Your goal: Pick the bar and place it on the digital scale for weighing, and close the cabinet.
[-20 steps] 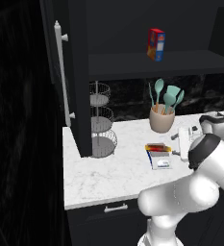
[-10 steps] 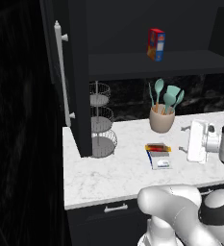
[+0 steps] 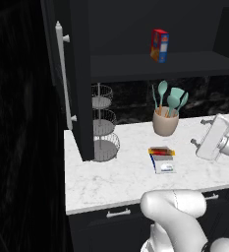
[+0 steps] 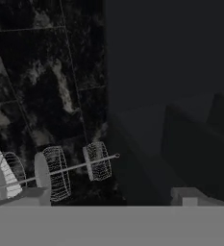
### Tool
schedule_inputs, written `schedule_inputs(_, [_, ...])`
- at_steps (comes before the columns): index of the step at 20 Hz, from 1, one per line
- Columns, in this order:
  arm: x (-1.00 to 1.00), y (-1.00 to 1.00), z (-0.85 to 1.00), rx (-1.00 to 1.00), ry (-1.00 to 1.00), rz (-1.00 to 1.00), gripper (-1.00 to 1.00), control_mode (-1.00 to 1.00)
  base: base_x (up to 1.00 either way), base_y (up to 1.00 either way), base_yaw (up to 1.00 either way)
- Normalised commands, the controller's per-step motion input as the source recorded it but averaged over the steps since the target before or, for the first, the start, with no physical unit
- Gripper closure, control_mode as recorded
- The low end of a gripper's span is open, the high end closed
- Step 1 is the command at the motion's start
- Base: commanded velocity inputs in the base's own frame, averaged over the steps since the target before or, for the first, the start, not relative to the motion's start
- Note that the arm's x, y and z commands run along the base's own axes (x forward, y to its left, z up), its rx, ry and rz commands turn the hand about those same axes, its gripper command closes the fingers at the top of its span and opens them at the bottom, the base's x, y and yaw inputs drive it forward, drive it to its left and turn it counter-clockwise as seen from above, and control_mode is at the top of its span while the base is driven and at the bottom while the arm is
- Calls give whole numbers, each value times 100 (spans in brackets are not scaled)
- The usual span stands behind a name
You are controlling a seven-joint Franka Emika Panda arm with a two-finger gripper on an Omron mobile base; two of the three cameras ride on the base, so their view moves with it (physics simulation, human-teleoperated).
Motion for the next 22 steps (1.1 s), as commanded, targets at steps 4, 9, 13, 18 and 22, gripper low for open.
schedule_inputs(4, [-40, -32, 72, 3, -38, 0, -100, -100, 0, 0, 0])
schedule_inputs(9, [-40, -51, 65, 3, -29, 0, -100, -100, 0, 0, 0])
schedule_inputs(13, [-43, -52, 54, 0, -25, 0, -100, -100, 0, 0, 0])
schedule_inputs(18, [-8, -42, 9, 0, -19, -8, -100, -100, 0, 0, 0])
schedule_inputs(22, [0, -18, -1, 10, -37, -12, -100, -100, 0, 0, 0])
